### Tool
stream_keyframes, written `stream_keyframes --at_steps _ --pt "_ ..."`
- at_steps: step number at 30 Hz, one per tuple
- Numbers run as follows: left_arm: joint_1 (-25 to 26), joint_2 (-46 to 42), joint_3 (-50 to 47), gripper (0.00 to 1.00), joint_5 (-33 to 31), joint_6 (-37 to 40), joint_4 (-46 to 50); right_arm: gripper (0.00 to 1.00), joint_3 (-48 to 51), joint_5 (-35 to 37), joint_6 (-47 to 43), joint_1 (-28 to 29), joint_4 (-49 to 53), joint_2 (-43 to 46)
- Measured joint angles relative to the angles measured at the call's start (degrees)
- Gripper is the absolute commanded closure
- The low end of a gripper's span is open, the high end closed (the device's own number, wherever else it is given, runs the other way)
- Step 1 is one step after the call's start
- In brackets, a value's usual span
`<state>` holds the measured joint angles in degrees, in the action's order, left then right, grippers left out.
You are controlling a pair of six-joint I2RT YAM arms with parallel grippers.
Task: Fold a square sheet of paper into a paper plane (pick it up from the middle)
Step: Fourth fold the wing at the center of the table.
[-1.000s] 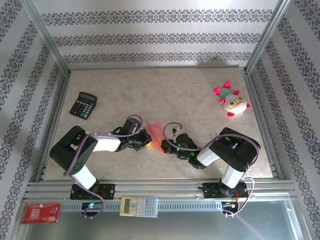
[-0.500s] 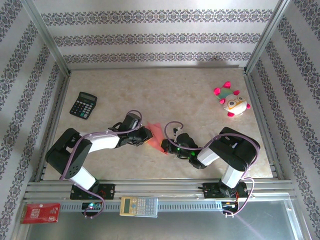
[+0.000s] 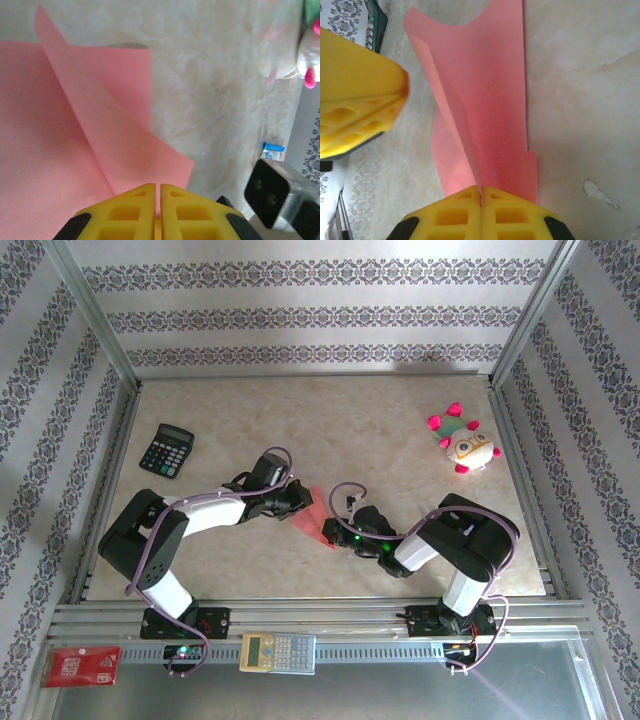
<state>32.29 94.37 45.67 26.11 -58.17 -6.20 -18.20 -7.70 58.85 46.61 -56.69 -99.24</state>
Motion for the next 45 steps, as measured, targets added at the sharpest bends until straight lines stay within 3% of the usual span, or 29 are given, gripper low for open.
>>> stream_keyframes --at_steps 22,32,45 --pt "0.0 6.4 2.7 0.86 3.3 0.2 -0.5 0.99 0.0 -0.3 0.3 0.0 -0.5 -0.3" --pt "0.0 6.3 2.9 0.8 3.7 0.1 -1.2 1.0 0.1 0.2 2.4 0.0 -0.5 -0.3" --pt "0.3 1.9 2.9 0.8 3.9 0.4 -1.0 1.0 0.1 0.1 4.0 -0.4 -0.6 -0.4"
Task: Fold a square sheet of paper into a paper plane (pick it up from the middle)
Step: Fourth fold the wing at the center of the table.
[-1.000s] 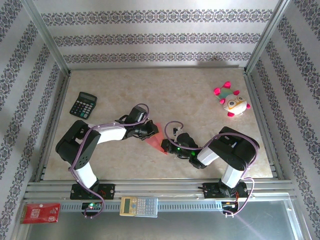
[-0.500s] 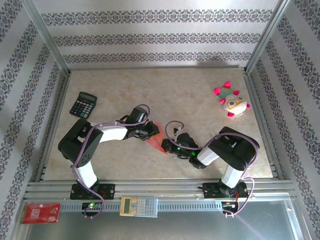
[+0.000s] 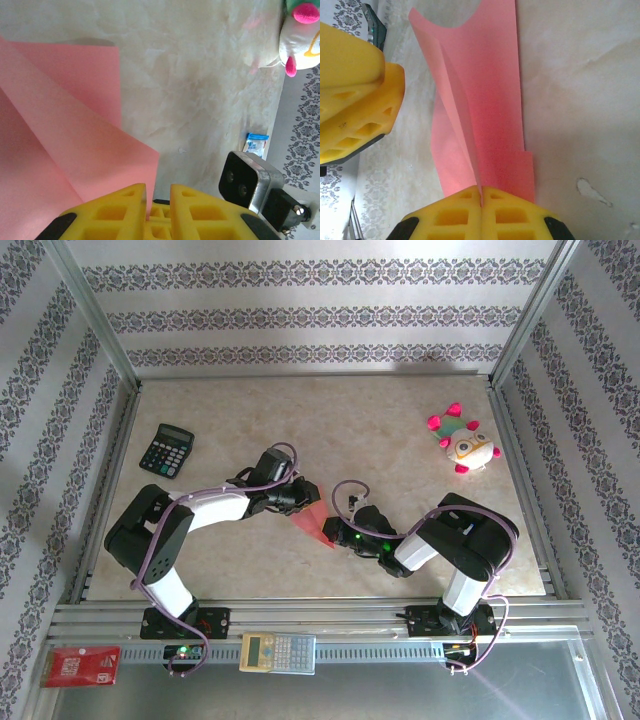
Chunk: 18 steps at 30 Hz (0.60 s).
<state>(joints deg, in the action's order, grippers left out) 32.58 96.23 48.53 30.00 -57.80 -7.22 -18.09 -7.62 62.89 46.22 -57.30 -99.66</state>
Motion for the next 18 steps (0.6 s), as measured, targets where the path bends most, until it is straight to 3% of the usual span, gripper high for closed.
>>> stream_keyframes --at_steps 18 --pt "0.5 5.7 1.3 0.8 1.1 0.2 -0.1 1.0 0.0 -0.2 0.0 0.0 -0.2 -0.2"
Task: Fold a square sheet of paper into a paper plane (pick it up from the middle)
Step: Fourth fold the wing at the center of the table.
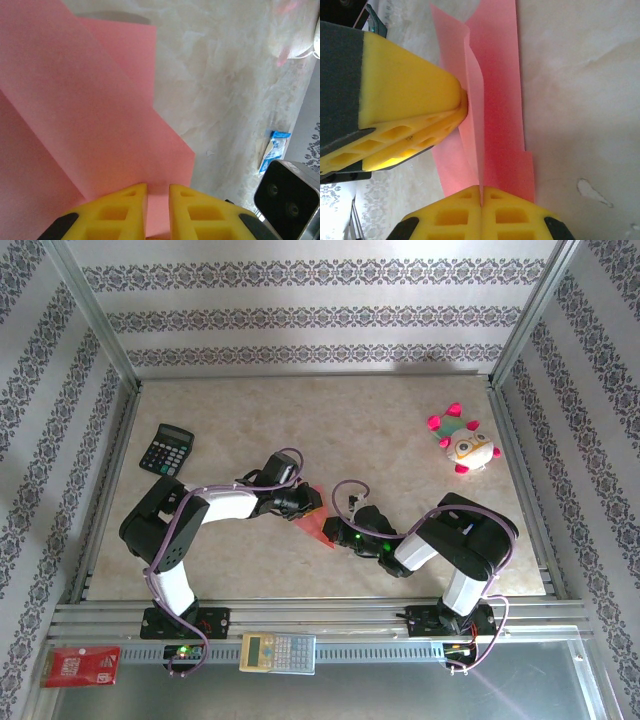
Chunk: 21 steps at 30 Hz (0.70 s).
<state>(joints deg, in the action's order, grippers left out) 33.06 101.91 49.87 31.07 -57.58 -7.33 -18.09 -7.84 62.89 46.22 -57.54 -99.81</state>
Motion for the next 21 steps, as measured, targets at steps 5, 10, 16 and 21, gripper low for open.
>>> stream_keyframes --at_steps 5,10,16,21 --pt "-0.1 0.3 0.0 0.8 0.0 0.2 0.0 1.0 0.0 0.0 0.0 0.0 0.0 0.0" --pt "-0.1 1.4 0.0 0.8 0.1 0.2 -0.8 1.0 0.0 -0.1 0.0 0.0 -0.2 -0.1" --pt "-0.2 1.6 0.0 0.81 0.2 0.4 -0.9 1.0 0.0 -0.6 0.0 -0.3 -0.2 -0.1" --pt "-0.2 1.6 0.0 0.8 0.1 0.4 -0.9 1.0 0.0 -0.7 0.0 -0.4 -0.2 -0.1"
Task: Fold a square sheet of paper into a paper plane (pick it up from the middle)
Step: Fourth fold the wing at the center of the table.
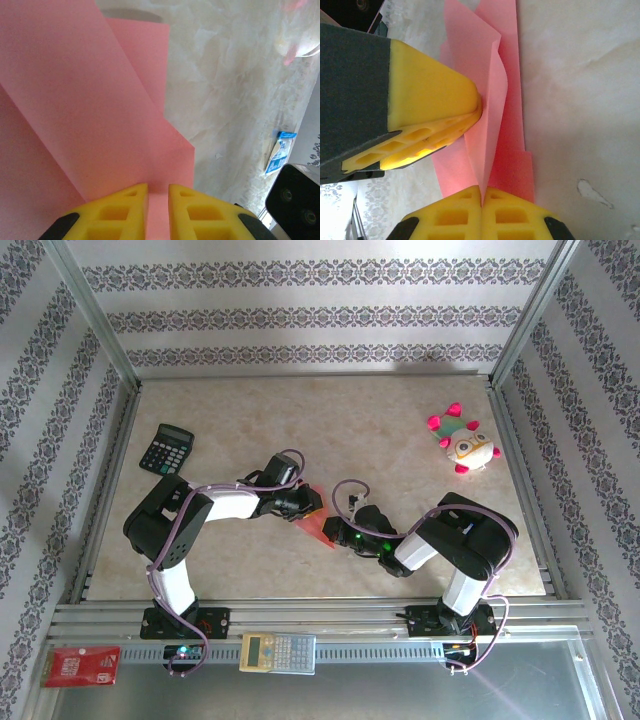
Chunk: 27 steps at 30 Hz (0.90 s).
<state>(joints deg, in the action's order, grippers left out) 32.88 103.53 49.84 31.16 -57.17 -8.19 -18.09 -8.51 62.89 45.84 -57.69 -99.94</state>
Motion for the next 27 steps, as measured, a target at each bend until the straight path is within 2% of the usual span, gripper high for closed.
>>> stream_keyframes --at_steps 12,27 --pt "0.0 0.1 -1.4 0.81 -0.1 0.0 -1.9 0.99 0.0 -0.2 0.0 0.0 0.0 0.0" --pt "0.0 0.8 -2.9 0.81 0.1 0.0 -4.4 0.87 -0.3 -0.1 0.0 0.0 4.8 2.8"
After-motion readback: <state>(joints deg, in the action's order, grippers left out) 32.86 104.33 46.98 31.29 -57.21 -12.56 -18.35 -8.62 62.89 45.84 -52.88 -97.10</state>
